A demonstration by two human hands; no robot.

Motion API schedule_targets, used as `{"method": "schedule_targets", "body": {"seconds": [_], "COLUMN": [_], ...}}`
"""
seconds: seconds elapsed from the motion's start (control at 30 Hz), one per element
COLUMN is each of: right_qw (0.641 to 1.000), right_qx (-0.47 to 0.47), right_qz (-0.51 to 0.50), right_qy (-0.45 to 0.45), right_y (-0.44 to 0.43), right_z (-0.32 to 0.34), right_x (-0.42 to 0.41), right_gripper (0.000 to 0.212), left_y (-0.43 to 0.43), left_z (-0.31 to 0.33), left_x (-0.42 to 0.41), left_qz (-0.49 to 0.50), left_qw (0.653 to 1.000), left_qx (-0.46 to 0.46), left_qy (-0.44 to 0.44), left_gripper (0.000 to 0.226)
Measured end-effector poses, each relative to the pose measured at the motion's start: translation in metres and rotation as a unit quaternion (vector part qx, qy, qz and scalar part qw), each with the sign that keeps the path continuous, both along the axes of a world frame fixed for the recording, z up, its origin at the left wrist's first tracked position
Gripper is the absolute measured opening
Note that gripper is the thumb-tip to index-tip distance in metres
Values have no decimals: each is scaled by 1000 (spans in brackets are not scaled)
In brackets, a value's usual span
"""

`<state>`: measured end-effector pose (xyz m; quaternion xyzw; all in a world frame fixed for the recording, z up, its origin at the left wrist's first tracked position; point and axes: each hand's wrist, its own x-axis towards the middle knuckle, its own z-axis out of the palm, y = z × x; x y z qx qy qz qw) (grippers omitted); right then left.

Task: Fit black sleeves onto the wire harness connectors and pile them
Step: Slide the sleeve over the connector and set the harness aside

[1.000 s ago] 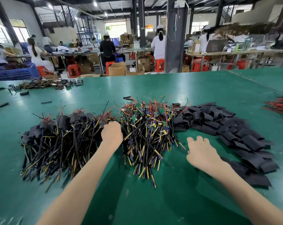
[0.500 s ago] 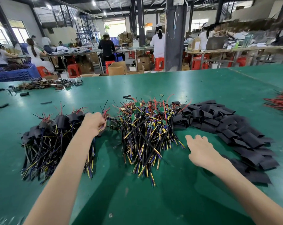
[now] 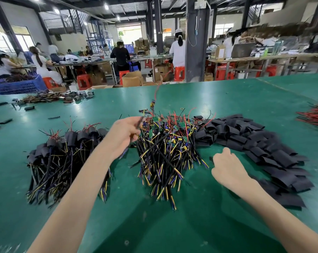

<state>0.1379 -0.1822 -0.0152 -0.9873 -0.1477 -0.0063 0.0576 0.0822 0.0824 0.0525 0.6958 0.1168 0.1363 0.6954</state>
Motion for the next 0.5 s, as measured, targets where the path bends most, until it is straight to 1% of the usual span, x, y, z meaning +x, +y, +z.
{"method": "schedule_targets", "body": {"seconds": [0.03,0.07,0.1,0.13,0.17,0.2,0.23,0.33,0.43,0.5], "right_qw": [1000,1000,1000,1000,1000,999,999,998,999,999], "right_qx": [6,11,7,-5,-18,-36,-47,-54,-29,0], "right_qz": [-5,-6,-5,-2,-1,-3,-7,-16,-17,-12], "right_qy": [-2,-2,-5,-8,-12,-13,-17,-37,-37,-33], "right_y": [0,1,1,2,2,3,3,3,3,3], "right_z": [0,0,-1,-1,-2,-3,-4,-5,-5,-3], "right_x": [1,1,1,2,3,3,4,5,5,5], "right_gripper": [31,25,17,7,9,17,22,27,25,22], "left_y": [-8,-16,-23,-29,-34,-37,-40,-46,-54,-60], "left_z": [-5,-10,-17,-24,-31,-36,-39,-39,-37,-40], "left_x": [2,3,4,6,7,8,8,11,15,17], "left_qz": [1,1,1,-4,-10,-16,-19,-21,-12,6], "left_qw": [997,984,959,928,903,891,888,887,891,896], "left_qx": [80,175,278,369,426,448,450,443,441,434], "left_qy": [15,32,45,53,59,73,91,127,109,94], "left_gripper": [36,28,23,21,23,24,26,32,23,24]}}
